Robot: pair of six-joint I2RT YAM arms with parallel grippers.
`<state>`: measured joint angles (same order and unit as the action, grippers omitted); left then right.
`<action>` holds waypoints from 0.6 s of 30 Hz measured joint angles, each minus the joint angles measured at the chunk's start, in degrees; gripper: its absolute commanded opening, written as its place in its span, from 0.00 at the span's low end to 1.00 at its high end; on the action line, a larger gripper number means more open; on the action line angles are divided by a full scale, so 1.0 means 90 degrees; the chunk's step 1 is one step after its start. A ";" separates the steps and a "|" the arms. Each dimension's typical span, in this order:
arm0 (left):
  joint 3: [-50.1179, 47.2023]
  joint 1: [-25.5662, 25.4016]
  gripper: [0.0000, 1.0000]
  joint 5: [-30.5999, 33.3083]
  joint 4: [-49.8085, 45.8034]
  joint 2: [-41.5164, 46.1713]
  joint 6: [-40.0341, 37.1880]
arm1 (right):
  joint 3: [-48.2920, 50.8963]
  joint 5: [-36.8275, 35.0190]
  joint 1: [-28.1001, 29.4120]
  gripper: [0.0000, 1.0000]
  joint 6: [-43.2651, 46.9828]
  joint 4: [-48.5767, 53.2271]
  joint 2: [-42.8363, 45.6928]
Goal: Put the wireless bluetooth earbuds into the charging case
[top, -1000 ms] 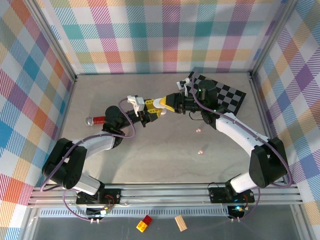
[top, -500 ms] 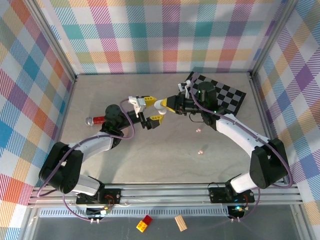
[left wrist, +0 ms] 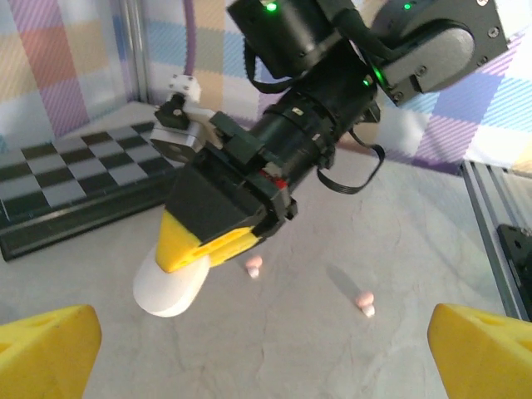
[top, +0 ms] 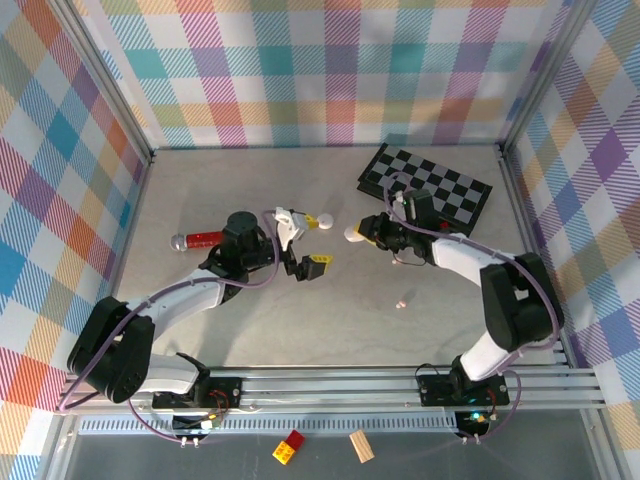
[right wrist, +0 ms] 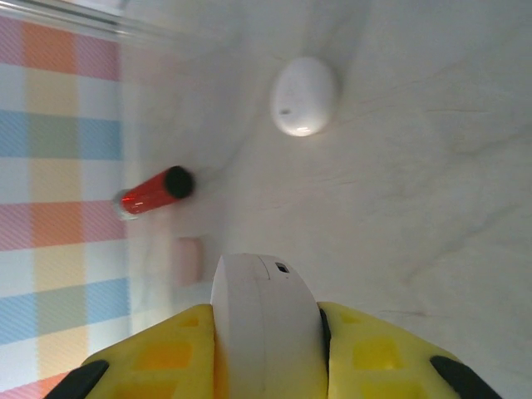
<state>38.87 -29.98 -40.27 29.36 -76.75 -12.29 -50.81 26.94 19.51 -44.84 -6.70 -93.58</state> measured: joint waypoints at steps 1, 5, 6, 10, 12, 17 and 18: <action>0.0000 -0.0002 1.00 0.0046 -0.0104 0.0002 -0.0034 | -0.0070 -0.0104 0.0000 0.12 0.0056 0.0012 -0.0187; 0.0000 0.0000 1.00 0.0211 -0.0386 0.0027 -0.0121 | -0.0333 -0.0359 0.0000 0.13 0.0083 -0.0078 -0.0826; 0.0000 0.0000 1.00 0.0255 -0.0447 0.0053 -0.0143 | -0.0379 -0.0425 0.0000 0.13 0.0083 -0.0117 -0.0954; 0.0000 0.0000 1.00 0.0442 -0.0658 0.0189 -0.0231 | -0.0573 -0.0675 0.0000 0.14 0.0080 -0.0148 -0.1377; 0.0000 0.0000 1.00 0.0583 -0.0784 0.0243 -0.0257 | -0.0687 -0.0794 0.0000 0.15 0.0080 -0.0153 -0.1569; 0.0056 0.0007 1.00 0.1268 -0.1355 0.0299 -0.0265 | -0.0784 -0.1010 0.0000 0.36 0.0085 -0.0238 -0.1666; 0.0090 0.0015 1.00 0.1418 -0.1498 0.0299 -0.0262 | -0.0787 -0.1076 0.0000 0.42 0.0114 -0.0231 -0.1664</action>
<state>39.68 -29.85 -27.51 15.88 -74.06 -14.66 -57.89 17.26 19.51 -43.81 -8.78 -108.55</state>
